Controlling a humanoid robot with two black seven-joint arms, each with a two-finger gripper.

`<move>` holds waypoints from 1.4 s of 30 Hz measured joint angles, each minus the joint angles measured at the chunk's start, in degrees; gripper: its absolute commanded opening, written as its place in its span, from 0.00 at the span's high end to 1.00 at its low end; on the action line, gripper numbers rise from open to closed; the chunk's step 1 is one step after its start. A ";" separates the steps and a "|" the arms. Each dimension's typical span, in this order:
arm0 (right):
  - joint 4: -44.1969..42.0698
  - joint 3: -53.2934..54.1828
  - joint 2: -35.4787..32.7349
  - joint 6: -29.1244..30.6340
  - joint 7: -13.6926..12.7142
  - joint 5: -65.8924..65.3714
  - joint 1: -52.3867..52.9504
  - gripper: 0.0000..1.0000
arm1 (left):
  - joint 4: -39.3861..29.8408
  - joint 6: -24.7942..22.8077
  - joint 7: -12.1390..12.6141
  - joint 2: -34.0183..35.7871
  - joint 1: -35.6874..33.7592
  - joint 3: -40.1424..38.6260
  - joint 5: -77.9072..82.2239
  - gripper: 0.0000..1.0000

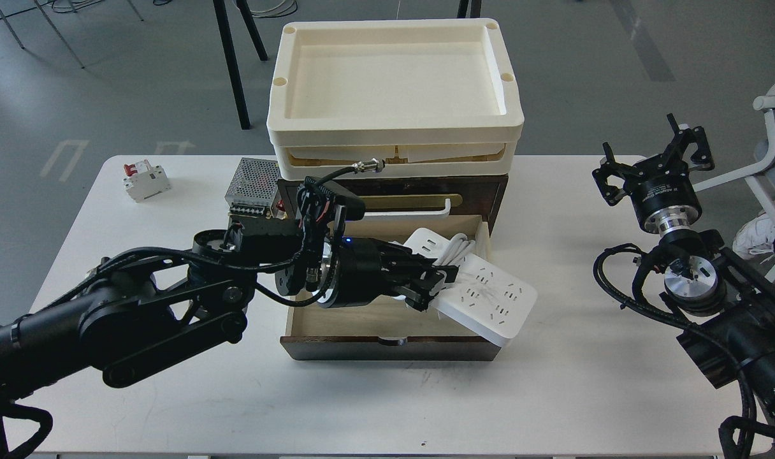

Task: Put charging cable into cabinet
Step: 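Carry the power strip with the left gripper down into the open drawer, then open the left gripper to release the strip and withdraw it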

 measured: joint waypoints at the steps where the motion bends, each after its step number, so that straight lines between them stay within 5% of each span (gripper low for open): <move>1: 0.00 0.00 0.00 0.00 0.00 0.00 0.00 0.00 | 1.30 0.00 -0.14 0.04 0.08 0.00 -0.06 0.93; 14: 0.05 -0.08 0.00 0.00 0.00 0.00 0.00 0.00 | 11.86 0.01 -0.11 -0.25 1.53 0.44 -0.57 0.90; 16: 0.08 -0.09 0.00 0.02 0.00 0.00 0.00 0.00 | 13.72 0.01 -0.23 -0.37 1.56 0.45 -0.53 0.83; 19: 0.09 -0.09 0.00 0.04 0.00 0.00 0.00 0.00 | 15.16 0.01 -0.24 -0.44 1.56 0.55 -0.44 0.58; 24: 0.10 -0.09 0.00 0.04 0.00 0.00 0.00 0.00 | 15.51 0.04 0.40 -0.27 1.51 0.92 -0.25 0.54; 32: 0.10 -0.09 0.00 0.01 0.00 0.00 0.00 0.00 | 10.71 0.04 -0.54 0.76 2.05 -0.52 -0.90 0.32; 34: 0.09 -0.09 0.00 0.01 0.00 0.00 0.00 0.00 | 7.18 0.04 -1.11 1.65 2.06 -2.12 -3.09 0.19; 38: 0.02 -0.09 0.00 0.06 -0.04 0.00 0.00 0.00 | 1.89 0.02 -3.86 2.13 2.09 -8.12 -15.54 0.01; 42: -0.34 0.33 0.00 -0.12 -0.06 0.00 0.17 0.00 | 1.66 0.02 -5.31 2.23 1.77 -18.20 -35.18 0.00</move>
